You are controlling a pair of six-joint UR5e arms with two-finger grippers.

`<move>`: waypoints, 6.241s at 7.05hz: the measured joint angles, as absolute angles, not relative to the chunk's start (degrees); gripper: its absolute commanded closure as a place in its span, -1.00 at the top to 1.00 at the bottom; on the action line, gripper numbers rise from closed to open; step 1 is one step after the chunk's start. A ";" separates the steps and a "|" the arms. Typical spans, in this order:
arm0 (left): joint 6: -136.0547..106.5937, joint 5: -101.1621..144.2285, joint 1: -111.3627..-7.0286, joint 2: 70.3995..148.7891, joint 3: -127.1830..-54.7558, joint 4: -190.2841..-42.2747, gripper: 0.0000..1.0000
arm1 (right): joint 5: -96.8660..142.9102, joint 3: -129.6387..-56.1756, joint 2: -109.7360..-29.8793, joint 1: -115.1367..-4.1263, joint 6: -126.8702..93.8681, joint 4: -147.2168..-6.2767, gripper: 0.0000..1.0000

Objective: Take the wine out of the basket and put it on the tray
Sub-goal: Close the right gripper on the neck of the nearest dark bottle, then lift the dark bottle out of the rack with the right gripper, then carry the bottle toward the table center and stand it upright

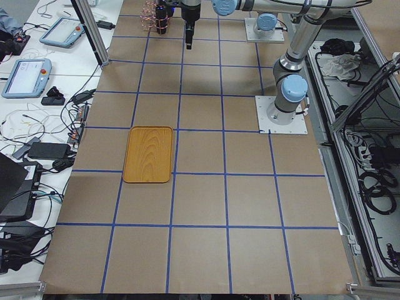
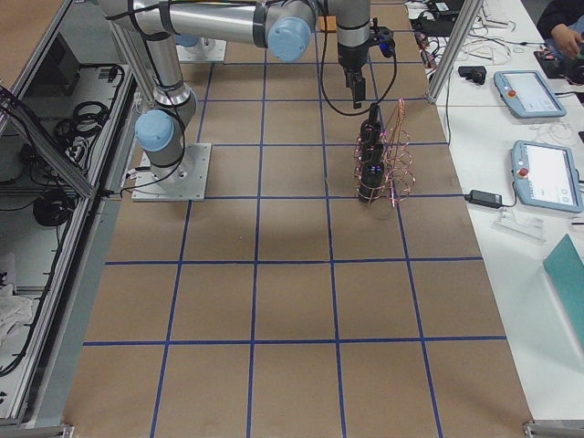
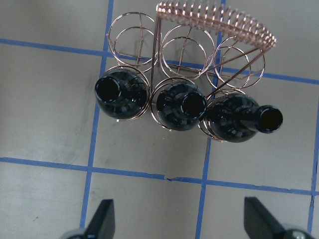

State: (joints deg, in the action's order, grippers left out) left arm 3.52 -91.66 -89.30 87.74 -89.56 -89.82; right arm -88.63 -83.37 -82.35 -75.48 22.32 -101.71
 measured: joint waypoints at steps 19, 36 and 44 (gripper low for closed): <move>3.60 -91.93 -89.30 87.51 -90.09 -89.56 1.00 | -87.89 -81.58 -71.59 -75.63 20.83 -111.31 -1.00; 5.57 -92.28 -89.06 86.90 -90.03 -89.48 1.00 | -88.67 -80.35 -79.97 -112.80 -27.36 -96.97 -1.00; 13.57 -92.46 -86.09 85.20 -90.38 -89.74 1.00 | -89.25 -86.95 -74.29 -123.71 -38.58 -106.75 0.68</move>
State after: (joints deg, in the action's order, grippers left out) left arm 13.57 -92.46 -86.09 85.20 -90.38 -89.74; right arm -89.25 -86.95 -74.29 -123.71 -38.58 -106.75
